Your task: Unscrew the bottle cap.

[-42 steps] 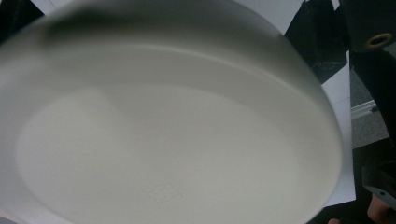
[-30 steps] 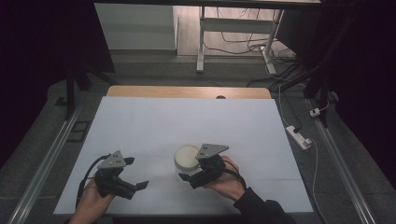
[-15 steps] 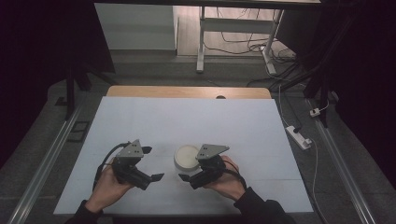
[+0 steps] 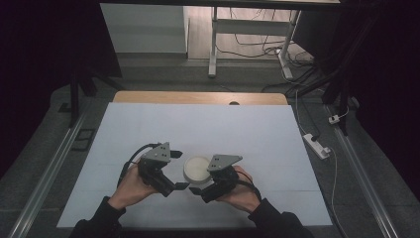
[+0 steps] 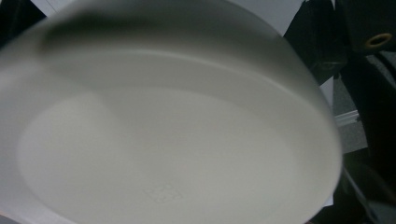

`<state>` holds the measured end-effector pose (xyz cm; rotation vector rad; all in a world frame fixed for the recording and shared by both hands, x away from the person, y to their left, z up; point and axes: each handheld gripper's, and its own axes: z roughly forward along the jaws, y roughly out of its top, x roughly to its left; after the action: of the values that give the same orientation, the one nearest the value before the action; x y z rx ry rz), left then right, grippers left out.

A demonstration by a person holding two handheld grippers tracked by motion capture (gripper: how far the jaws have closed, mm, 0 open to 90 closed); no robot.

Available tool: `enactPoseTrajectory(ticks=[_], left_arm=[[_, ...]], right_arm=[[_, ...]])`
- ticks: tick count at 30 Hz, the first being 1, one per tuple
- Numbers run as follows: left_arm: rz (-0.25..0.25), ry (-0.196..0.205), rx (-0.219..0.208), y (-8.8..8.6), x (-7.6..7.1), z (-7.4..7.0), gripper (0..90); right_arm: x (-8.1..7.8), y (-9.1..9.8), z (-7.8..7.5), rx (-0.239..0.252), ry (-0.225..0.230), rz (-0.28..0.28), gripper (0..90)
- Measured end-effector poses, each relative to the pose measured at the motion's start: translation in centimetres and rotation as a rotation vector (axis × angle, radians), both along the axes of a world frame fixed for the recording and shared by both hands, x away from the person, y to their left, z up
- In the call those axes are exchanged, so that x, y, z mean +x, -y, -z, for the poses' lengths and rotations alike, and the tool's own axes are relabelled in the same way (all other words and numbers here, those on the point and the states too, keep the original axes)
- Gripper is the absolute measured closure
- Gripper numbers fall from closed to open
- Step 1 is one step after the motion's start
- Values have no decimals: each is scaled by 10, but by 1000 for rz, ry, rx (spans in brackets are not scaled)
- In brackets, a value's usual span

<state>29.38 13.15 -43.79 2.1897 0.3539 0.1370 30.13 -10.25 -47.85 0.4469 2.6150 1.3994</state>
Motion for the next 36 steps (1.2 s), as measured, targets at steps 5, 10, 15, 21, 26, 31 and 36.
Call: enactPoseTrajectory(ticks=[5,10,15,21,26,31,36], left_arm=[[81,-14,-9,11,7,0,0],[181,-52,-49,16,14,1,19],[237,-52,-60,20,15,3,70],[156,-50,-43,23,15,3,75],[10,-72,-36,31,13,3,76],[-136,-76,-24,41,9,2,77],[-223,-78,-8,49,6,3,77]], right_arm=[[-2,-1,0,4,-7,-43,65],[-6,-4,1,1,-10,-99,66],[-8,-5,0,1,-6,-127,66],[-6,-5,1,-14,2,-89,66],[-2,-3,2,-25,6,-17,66],[1,-3,3,-38,32,62,66],[2,-3,5,-54,36,113,66]])
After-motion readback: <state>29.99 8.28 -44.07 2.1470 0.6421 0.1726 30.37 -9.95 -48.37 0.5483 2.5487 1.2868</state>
